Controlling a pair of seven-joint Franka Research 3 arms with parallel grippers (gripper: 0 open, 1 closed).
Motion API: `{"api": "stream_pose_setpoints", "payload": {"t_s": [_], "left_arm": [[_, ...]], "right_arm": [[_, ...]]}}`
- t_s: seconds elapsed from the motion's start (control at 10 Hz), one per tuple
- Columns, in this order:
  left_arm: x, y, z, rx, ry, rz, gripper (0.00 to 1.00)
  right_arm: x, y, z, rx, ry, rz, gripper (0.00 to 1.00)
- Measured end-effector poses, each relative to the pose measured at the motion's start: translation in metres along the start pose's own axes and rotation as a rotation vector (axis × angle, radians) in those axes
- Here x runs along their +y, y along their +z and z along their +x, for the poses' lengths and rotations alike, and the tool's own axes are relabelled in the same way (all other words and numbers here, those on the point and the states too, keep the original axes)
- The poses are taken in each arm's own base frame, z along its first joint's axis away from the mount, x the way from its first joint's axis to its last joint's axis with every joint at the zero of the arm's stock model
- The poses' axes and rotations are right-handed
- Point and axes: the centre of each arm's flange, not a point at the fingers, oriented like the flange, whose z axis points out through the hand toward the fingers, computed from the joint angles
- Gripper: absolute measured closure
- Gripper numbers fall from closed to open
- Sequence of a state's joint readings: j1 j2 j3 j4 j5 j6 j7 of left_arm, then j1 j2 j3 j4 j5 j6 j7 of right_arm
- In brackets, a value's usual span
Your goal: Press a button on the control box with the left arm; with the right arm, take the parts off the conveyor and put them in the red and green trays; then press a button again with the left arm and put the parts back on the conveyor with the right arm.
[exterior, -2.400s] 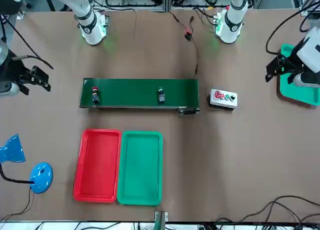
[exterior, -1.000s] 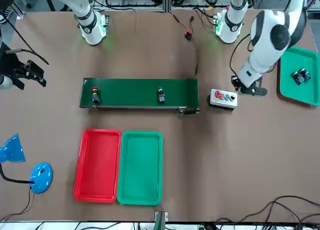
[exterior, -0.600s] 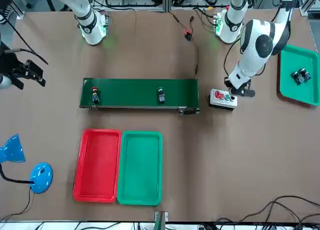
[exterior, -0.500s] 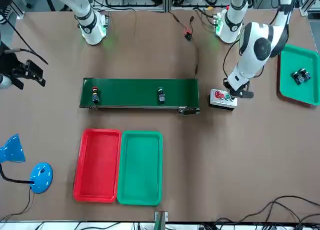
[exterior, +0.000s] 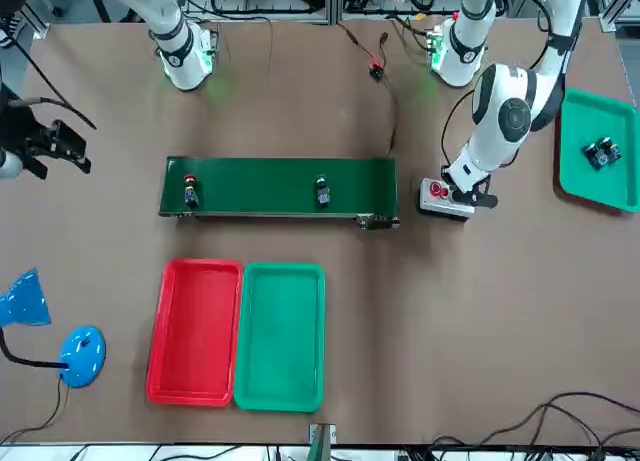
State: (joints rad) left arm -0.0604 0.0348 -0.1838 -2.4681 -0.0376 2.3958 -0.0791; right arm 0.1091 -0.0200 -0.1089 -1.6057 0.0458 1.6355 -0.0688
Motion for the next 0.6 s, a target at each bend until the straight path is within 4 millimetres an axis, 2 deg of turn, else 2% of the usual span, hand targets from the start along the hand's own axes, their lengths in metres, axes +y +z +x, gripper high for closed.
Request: {"api": "stream_pose_setpoints", "payload": {"t_s": [0.6], "left_arm": [[0.013, 0.006, 0.000, -0.010, 0.026, 0.000, 0.99]], "right_arm": [[0.000, 0.000, 0.000, 0.000, 0.000, 0.000, 0.00]]}}
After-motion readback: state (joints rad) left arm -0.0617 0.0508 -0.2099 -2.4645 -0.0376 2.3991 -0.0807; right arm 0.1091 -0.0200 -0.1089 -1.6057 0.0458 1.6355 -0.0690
